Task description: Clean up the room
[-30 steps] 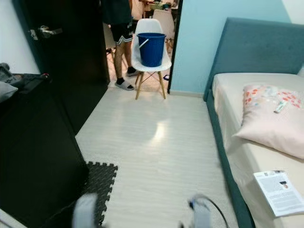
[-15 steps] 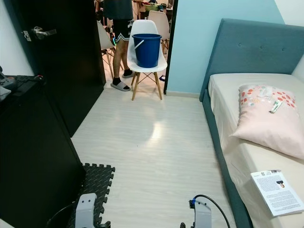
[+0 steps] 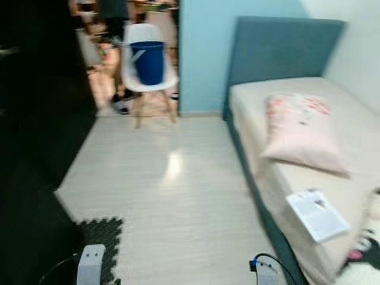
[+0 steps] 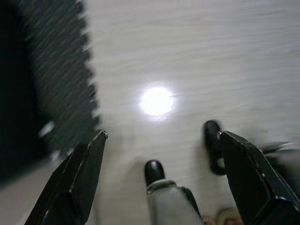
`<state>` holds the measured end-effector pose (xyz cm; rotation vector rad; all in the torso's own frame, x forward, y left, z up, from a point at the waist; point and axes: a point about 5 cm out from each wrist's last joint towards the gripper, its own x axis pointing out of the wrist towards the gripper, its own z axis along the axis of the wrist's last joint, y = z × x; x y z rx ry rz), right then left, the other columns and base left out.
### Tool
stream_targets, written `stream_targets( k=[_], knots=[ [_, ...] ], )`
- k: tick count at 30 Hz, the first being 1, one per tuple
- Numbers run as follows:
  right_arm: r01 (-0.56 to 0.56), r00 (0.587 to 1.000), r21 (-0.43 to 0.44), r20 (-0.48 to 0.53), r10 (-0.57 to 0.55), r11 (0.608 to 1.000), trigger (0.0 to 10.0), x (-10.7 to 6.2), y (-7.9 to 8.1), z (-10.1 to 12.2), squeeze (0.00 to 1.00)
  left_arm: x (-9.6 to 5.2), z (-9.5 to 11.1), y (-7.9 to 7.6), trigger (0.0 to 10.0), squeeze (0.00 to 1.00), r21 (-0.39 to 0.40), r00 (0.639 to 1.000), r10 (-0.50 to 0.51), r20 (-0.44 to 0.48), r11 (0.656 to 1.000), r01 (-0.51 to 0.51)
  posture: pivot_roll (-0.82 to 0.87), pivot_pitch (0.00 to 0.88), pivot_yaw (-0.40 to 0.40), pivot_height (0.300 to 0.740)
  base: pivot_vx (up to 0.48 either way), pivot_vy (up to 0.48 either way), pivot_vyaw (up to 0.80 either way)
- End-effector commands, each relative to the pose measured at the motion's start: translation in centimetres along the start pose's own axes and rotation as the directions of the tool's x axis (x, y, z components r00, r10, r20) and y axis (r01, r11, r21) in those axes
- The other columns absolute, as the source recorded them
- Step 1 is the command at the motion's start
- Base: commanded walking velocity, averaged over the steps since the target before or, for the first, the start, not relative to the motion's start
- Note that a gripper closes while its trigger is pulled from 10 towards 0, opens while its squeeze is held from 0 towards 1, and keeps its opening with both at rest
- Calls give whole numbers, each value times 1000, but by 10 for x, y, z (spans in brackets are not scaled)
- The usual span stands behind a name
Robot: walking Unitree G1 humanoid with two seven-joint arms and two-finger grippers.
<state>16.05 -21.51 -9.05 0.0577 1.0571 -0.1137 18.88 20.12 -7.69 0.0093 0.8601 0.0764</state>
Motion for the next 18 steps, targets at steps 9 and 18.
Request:
stream_targets(
  k=[9, 18],
  knots=[
    [-22, 1000, 18, 22, 21, 1000, 10000, 0, 6, 0, 0, -8, -24, 12, 10000, 0, -97, 999, 6, -53, 995, -12, -20, 0, -64, 740, 0, 0, -415],
    [-99, 992, -29, 73, 101, 995, 10000, 2, 17, 15, 0, -4, -9, 7, 10000, 0, -122, 1000, 10, 7, 992, -9, -21, 0, -67, 740, 321, 0, 0]
  ],
)
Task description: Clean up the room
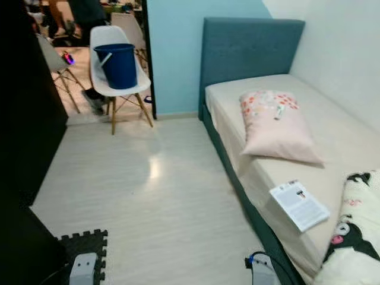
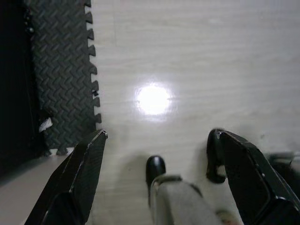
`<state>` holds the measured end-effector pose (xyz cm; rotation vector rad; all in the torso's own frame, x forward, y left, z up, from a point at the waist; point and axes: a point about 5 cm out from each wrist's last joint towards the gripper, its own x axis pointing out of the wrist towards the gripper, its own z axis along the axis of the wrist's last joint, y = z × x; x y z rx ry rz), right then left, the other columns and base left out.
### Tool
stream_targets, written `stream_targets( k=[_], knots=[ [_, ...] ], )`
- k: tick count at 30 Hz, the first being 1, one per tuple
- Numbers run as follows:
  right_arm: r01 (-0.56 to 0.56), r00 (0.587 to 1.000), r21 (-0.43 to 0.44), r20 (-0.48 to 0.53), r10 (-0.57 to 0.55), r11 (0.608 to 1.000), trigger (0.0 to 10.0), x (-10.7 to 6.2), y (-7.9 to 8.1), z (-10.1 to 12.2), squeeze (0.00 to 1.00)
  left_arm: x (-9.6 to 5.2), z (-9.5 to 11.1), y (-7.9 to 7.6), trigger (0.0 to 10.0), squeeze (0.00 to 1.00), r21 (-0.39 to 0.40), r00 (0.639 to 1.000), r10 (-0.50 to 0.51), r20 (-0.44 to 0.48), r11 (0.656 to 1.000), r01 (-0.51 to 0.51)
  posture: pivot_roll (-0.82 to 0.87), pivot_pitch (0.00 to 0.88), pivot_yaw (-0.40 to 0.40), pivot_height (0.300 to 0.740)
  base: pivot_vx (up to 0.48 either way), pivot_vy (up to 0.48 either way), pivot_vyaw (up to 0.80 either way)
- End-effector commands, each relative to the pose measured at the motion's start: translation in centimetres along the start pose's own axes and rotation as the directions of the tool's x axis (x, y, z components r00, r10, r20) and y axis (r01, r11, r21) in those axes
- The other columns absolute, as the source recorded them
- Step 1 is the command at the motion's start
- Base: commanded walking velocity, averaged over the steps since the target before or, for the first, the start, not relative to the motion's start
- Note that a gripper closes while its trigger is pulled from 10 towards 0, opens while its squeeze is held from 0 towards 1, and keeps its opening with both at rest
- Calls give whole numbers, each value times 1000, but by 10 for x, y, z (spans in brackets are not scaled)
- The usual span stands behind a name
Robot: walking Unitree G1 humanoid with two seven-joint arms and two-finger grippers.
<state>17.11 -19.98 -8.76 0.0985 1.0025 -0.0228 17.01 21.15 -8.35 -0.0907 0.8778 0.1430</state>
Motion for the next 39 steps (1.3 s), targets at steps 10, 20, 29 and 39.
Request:
stream_targets(
  k=[10, 20, 29, 39],
  knots=[
    [-17, 999, -38, 42, 19, 999, 10000, 3, 7, 13, 0, 6, 23, -15, 10000, 0, -26, 997, -42, 71, 999, 44, -25, 0, -67, 740, 355, 0, 0],
    [-17, 996, -68, 90, 23, 998, 10000, 4, 10, 30, 0, 10, 45, -31, 10000, 0, -60, 985, -91, 146, 993, 100, -29, 0, -70, 740, 421, 0, 0],
    [-53, 966, -149, 243, 88, 987, 10000, 5, 25, 83, 0, 13, 70, -38, 10000, 0, -48, 968, -127, 218, 989, 141, -41, 0, -62, 740, 480, 0, 0],
    [-78, 913, -140, 387, 127, 987, 10000, 0, 38, 127, 0, 12, 87, -49, 10000, 0, -34, 937, -195, 291, 976, 214, -40, 0, -63, 740, 480, 0, -630]
  ],
)
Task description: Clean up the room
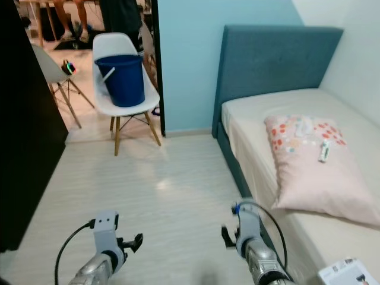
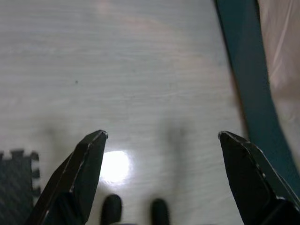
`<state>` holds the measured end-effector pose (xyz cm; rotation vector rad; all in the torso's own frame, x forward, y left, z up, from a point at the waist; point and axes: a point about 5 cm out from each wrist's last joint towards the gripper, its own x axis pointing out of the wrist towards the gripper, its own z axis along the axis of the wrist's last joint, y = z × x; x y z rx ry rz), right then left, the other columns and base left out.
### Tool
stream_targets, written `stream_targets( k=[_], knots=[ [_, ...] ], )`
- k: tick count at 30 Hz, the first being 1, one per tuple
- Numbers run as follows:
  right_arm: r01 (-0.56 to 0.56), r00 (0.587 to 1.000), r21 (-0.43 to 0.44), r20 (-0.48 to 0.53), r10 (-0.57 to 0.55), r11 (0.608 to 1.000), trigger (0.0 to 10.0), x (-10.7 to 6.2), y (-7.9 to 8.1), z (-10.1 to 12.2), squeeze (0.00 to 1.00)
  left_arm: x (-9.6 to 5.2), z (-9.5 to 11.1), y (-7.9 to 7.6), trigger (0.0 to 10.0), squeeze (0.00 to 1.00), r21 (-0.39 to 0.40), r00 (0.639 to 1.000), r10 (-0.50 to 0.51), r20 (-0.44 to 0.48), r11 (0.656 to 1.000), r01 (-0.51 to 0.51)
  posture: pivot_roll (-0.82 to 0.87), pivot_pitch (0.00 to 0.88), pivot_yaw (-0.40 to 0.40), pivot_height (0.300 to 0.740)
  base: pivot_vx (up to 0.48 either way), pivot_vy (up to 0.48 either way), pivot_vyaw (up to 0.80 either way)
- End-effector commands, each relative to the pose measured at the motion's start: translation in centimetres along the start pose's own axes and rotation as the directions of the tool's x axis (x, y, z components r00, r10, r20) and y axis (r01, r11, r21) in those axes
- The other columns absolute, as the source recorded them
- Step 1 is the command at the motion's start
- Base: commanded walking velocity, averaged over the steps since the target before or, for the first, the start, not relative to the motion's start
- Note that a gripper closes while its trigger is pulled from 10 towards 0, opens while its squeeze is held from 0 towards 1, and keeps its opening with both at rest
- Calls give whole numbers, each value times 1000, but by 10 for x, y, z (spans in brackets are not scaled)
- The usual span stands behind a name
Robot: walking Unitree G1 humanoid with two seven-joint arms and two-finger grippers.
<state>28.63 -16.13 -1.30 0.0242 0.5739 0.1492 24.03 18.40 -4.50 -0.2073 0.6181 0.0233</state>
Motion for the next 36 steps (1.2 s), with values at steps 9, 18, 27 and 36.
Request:
stream_targets(
  k=[9, 18, 27, 36],
  knots=[
    [4, 985, 31, 170, -9, 1000, 10000, 5, -9, 45, 0, 12, 46, -20, 10000, 0, 28, 978, -120, 172, 993, 117, -39, 0, -60, 740, 480, 0, -775],
    [-36, 956, 0, 292, 34, 999, 10000, 8, -3, 82, 0, 15, 73, -28, 10000, 0, 43, 947, -171, 270, 985, 165, -42, 0, -62, 740, 480, 0, -168],
    [-8, 921, 18, 391, 0, 1000, 10000, 4, -16, 113, 0, 14, 104, -43, 10000, 0, 127, 876, -304, 374, 953, 276, -44, 0, -62, 740, 480, 0, -800],
    [132, 886, 57, 441, -143, 990, 10000, -9, -57, 131, 0, 7, 137, -68, 10000, 0, 269, 763, -472, 441, 881, 389, -53, 0, -58, 740, 480, 0, -800]
  ],
)
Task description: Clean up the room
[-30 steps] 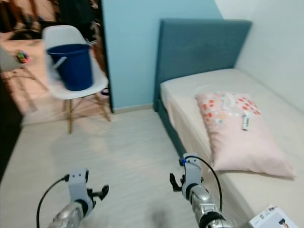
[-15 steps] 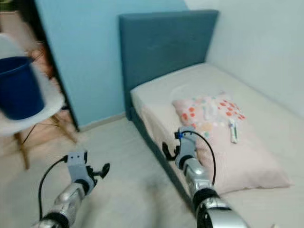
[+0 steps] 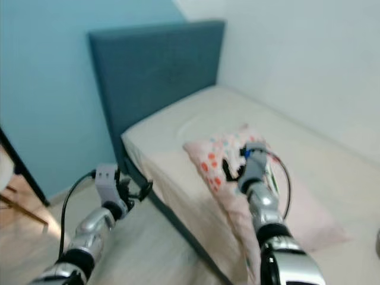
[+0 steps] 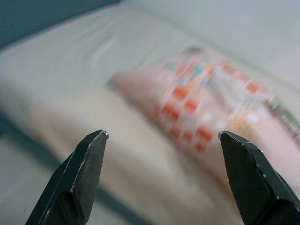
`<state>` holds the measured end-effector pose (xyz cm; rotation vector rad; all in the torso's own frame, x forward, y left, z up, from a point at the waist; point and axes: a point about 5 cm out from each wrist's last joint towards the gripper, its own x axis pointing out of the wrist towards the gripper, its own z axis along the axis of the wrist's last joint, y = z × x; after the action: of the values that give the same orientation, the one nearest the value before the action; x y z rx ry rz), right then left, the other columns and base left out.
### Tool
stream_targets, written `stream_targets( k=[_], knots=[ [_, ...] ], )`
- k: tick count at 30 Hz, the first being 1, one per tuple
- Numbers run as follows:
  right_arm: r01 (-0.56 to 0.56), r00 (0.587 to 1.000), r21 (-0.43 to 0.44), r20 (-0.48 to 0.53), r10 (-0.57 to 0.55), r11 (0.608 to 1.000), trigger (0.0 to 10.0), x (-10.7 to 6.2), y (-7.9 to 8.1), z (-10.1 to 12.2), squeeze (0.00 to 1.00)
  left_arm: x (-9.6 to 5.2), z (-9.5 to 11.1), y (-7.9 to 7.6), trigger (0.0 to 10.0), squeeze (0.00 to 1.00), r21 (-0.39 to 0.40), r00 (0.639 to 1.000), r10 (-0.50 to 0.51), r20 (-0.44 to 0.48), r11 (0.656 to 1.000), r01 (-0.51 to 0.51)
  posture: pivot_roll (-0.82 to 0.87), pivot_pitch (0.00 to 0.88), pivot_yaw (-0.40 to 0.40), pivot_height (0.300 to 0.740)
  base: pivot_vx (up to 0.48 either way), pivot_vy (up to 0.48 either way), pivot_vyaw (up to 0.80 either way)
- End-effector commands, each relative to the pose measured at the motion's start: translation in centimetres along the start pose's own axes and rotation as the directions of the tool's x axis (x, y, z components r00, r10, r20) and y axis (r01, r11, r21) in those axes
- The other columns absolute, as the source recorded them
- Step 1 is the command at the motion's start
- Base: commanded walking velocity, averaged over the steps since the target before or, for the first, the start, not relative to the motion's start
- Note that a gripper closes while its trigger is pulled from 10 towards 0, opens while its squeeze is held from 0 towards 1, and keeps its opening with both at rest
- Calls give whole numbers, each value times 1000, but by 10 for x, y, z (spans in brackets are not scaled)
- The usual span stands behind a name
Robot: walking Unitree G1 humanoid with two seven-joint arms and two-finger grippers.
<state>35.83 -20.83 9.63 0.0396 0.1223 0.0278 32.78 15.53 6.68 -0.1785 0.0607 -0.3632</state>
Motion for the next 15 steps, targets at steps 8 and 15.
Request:
stream_targets(
  k=[8, 15],
  knots=[
    [111, 994, -5, -4, -111, 994, 10000, -7, -32, 3, 0, 16, 19, -18, 10000, 0, 73, 996, -74, 54, 995, 70, -62, 0, -53, 740, 103, 0, -800],
    [116, 993, -1, -10, -116, 993, 10000, -8, -30, 0, 0, 18, 27, -17, 10000, 0, 127, 997, -27, 70, 992, 18, -61, 0, -52, 740, 0, 0, -800]
  ],
)
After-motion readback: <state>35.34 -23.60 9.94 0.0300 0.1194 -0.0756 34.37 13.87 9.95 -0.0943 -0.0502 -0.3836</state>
